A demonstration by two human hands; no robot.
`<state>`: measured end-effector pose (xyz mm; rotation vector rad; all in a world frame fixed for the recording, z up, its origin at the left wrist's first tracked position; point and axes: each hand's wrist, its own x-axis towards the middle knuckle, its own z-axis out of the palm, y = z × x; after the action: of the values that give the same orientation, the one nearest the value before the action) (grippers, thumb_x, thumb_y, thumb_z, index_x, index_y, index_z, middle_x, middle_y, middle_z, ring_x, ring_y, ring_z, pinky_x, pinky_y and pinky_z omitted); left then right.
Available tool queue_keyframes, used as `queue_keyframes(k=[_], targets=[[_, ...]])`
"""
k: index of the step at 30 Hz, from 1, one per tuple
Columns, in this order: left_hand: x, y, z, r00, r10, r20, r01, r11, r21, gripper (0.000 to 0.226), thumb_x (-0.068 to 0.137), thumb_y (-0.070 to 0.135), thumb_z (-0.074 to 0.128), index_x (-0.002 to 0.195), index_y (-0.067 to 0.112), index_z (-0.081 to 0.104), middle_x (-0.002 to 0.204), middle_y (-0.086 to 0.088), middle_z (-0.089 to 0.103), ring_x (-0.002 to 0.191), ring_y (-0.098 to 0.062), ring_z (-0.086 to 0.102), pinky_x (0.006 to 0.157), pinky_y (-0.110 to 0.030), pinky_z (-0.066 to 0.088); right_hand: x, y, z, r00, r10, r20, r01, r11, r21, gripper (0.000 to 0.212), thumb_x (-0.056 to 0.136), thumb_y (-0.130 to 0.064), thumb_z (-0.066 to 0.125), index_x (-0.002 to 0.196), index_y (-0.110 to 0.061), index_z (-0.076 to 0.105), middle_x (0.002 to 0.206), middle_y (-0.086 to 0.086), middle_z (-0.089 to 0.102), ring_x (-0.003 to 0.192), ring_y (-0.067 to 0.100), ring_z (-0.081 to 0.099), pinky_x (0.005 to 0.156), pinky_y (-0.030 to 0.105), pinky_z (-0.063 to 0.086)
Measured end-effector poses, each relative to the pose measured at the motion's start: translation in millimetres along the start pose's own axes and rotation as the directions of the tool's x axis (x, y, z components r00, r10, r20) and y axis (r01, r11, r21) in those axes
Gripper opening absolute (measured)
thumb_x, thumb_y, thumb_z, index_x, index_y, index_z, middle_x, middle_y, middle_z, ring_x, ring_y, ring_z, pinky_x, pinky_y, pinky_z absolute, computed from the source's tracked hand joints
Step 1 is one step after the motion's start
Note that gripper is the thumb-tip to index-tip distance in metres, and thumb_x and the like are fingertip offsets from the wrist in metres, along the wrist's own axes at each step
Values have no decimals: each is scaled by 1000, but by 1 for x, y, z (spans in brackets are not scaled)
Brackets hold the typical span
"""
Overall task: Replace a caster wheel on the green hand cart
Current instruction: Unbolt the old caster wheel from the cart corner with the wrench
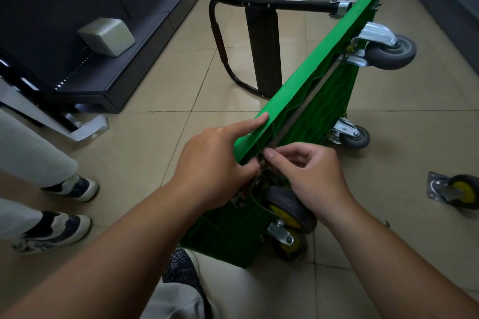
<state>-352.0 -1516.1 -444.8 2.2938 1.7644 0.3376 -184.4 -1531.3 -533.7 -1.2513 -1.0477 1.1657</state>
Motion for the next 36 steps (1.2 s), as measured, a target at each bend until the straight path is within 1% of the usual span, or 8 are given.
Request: queue_keyframes(k=[4, 11, 14, 20, 24, 29, 32, 36], targets=[[0, 0, 0, 1000, 6, -5, -6, 1000, -1, 69, 88, 49, 72, 147, 65, 38, 96, 7, 74, 52, -6, 42, 54, -24, 33, -1, 0, -1, 999, -35, 12, 35, 999, -21, 10, 83, -30, 85, 84, -21, 82, 77, -4, 79, 75, 11, 77, 65, 19, 57], [1, 0, -1, 1000, -2, 21, 2, 1000, -1, 71, 87, 49, 71, 147, 66, 36, 112, 7, 75, 57, -11, 41, 59, -27, 36, -1, 1, 2, 988, -154, -10, 153, 985, -84, 14, 79, -22, 89, 87, -23, 78, 79, -6, 77, 71, 10, 73, 65, 19, 56], [1, 0, -1, 1000, -1, 18, 1, 1000, -3, 71, 87, 48, 71, 146, 66, 37, 106, 7, 75, 55, -9, 40, 57, -26, 34, -2, 3, 3, 984, -180, -10, 178, 979, -94, 16, 79, -20, 89, 87, -25, 76, 80, -6, 77, 71, 10, 72, 65, 19, 55], [0, 0, -1, 1000, 14, 2, -14, 1000, -6, 70, 88, 47, 70, 147, 64, 37, 87, 8, 66, 52, -5, 39, 50, -21, 28, -1, 3, 3, 981, -191, -25, 189, 980, -57, 7, 85, -21, 84, 86, -24, 78, 80, -5, 77, 73, 10, 73, 66, 19, 56], [0, 1, -2, 1000, 13, -3, -13, 1000, -7, 71, 87, 47, 71, 147, 64, 38, 84, 10, 62, 52, -6, 39, 50, -21, 28, 2, 3, 2, 984, -175, -29, 173, 984, -51, 5, 87, -19, 81, 86, -23, 79, 80, -6, 78, 75, 10, 74, 67, 18, 56], [1, 0, -1, 1000, 8, 0, -8, 1000, 0, 70, 87, 48, 71, 147, 65, 38, 89, 6, 70, 51, -8, 42, 51, -24, 32, 5, 6, 0, 997, -82, -10, 81, 995, -64, 9, 85, -32, 83, 84, -24, 80, 78, -6, 78, 74, 9, 75, 65, 22, 58], [1, 0, -1, 1000, 7, 3, -7, 1000, -6, 70, 88, 48, 71, 147, 64, 37, 94, 5, 72, 53, -8, 43, 52, -26, 36, 3, 8, -1, 996, -88, 5, 88, 993, -81, 11, 87, -36, 81, 85, -26, 81, 78, -7, 78, 75, 10, 76, 66, 26, 58], [1, 0, -1, 1000, 4, 9, -4, 1000, -4, 71, 89, 45, 71, 147, 65, 36, 97, 7, 72, 53, -7, 41, 53, -26, 35, 2, 5, -1, 989, -148, 11, 148, 985, -94, 6, 85, -31, 83, 87, -25, 81, 79, -9, 78, 75, 8, 76, 66, 20, 56]])
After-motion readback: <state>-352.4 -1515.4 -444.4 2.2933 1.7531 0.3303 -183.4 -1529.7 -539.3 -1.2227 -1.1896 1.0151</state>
